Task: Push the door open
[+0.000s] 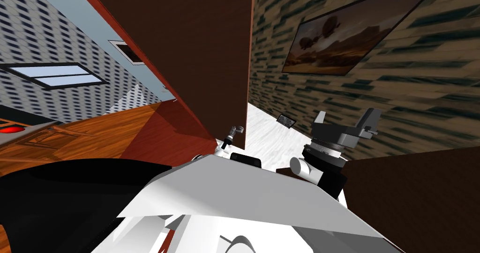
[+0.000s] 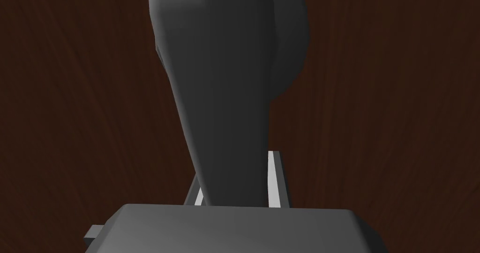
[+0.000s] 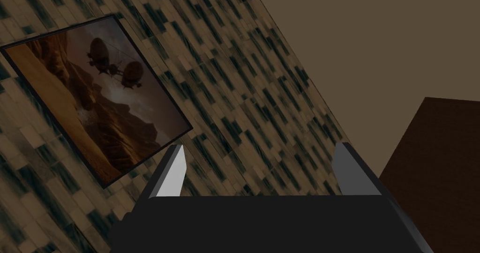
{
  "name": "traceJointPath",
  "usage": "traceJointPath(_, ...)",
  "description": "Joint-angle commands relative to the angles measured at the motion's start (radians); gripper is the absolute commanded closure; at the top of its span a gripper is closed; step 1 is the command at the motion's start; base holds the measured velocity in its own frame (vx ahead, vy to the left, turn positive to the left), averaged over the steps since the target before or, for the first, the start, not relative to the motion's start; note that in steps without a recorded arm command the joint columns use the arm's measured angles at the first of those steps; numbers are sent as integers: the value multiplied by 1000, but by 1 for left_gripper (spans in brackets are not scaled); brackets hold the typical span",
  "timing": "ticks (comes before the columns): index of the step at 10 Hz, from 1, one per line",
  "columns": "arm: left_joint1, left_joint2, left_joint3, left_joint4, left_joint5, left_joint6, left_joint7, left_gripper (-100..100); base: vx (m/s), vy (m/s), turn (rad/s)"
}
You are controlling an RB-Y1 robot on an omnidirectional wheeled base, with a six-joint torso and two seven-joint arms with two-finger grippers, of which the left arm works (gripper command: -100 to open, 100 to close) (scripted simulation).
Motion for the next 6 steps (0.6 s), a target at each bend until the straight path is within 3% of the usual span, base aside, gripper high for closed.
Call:
traceJointPath(1,8,13,14,-35,5,9,-8,100,156,-43,9)
traceJointPath(4,8,23,51,-36,24,9,-36,100,237,-95,97)
traceJointPath(6,8,24,61,-37,29,9,-43,100,140,-70,65)
